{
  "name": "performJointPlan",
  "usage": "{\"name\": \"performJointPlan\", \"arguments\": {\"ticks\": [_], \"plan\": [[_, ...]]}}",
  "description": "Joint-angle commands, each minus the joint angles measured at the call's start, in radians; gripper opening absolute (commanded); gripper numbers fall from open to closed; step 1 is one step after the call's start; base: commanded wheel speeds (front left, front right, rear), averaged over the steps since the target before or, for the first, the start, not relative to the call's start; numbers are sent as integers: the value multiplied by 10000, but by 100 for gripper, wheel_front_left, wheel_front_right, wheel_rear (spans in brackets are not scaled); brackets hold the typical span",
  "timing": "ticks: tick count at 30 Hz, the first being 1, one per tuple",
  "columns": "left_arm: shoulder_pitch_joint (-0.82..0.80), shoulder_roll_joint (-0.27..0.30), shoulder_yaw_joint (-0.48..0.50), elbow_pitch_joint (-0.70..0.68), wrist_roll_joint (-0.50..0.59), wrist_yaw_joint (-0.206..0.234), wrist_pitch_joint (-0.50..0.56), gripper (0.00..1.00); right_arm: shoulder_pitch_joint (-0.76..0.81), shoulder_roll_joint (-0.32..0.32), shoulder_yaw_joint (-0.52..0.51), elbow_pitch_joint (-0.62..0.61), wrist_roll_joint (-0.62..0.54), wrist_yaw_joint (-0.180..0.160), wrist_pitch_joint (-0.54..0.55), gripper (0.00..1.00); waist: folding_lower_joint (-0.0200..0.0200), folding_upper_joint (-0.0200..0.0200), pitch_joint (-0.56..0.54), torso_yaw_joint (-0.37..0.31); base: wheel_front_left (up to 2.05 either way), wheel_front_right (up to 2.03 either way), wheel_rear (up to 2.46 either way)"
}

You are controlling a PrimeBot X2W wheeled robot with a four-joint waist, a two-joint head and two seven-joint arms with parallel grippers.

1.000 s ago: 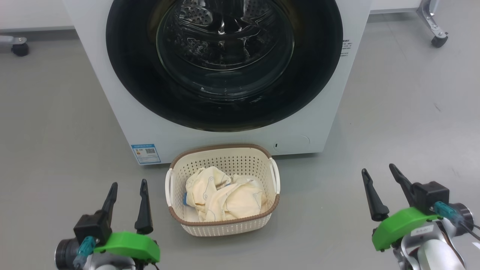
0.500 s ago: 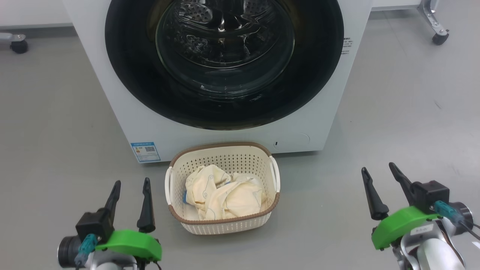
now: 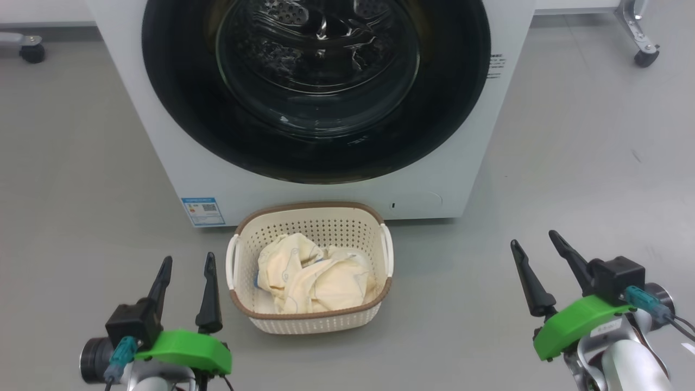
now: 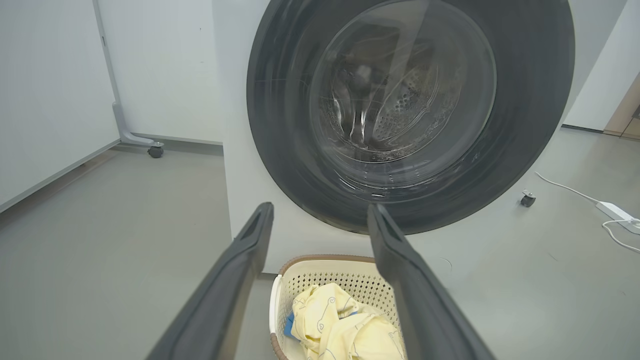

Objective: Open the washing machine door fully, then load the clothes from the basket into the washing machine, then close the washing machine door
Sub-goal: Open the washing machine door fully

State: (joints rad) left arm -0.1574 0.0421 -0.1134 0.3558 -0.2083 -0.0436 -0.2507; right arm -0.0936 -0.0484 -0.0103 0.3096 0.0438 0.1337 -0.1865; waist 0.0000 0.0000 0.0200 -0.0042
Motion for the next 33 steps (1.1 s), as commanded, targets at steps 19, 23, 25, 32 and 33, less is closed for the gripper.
{"name": "performJointPlan", "arguments": {"ticks": [19,23,25,32,33], "plan": [[-482,91,289,-382,2,-60,-111,100,-488,-103,63,-323,25,-30,-101,100,0,0,-55,-34,123,123,-246],[-418,89,309,-590,-32,-127,-111,100,-464,-98,35,-339,20,-30,-91,100,0,0,-75,-45,92,92,-185],[-394,88,299,-598,-6,-132,-111,100,-457,-96,27,-347,19,-30,-88,100,0,0,-73,-47,69,69,-137],[-360,87,289,-556,32,-126,-111,100,-447,-104,15,-347,35,-30,-100,100,0,0,-69,-40,33,33,-66],[-360,86,289,-557,33,-120,-111,100,-449,-108,13,-344,39,-30,-106,100,0,0,-66,-37,1,1,-3]]}}
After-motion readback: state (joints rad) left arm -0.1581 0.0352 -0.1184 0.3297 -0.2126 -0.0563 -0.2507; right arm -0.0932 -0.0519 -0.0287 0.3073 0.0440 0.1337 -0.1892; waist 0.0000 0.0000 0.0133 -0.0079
